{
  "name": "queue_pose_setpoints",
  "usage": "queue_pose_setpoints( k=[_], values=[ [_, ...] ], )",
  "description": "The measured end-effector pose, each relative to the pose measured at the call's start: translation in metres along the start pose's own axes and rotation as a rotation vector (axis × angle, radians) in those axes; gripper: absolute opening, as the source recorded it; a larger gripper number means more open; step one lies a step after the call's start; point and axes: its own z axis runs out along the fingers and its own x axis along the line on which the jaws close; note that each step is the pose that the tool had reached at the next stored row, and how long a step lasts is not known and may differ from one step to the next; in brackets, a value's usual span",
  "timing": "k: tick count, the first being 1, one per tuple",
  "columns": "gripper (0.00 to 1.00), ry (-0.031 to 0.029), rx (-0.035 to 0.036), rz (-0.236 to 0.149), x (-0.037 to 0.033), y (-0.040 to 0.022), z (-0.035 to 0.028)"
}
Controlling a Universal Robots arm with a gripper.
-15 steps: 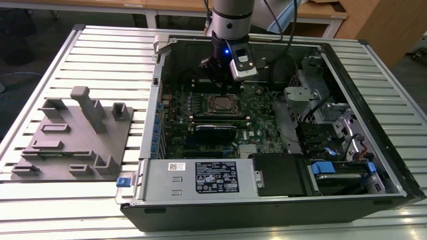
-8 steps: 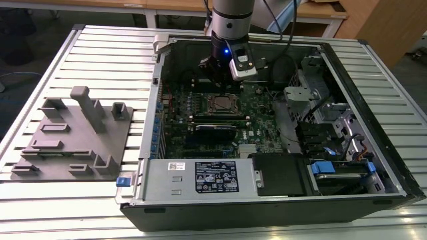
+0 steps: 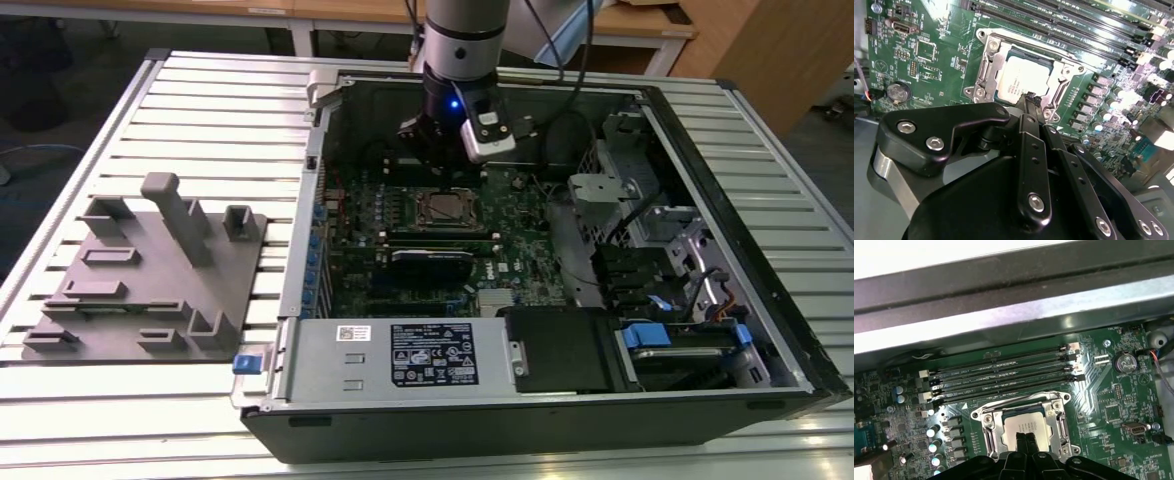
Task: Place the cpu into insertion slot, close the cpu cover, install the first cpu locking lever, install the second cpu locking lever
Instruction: 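Install the second cpu locking lever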
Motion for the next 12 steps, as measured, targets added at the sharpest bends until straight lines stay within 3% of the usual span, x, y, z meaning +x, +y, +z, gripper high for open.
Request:
queue_pose_setpoints(
  k=[5,8,12],
  values=[
    [0.11,0.0007,-0.001,-0.04,0.0002,-0.0001,0.0034],
    [0.11,-0.001,0.0045,-0.043,0.0002,-0.0002,0.0044],
    [0.11,-0.0017,0.0037,-0.044,0.0003,-0.0003,0.0047]
  ],
)
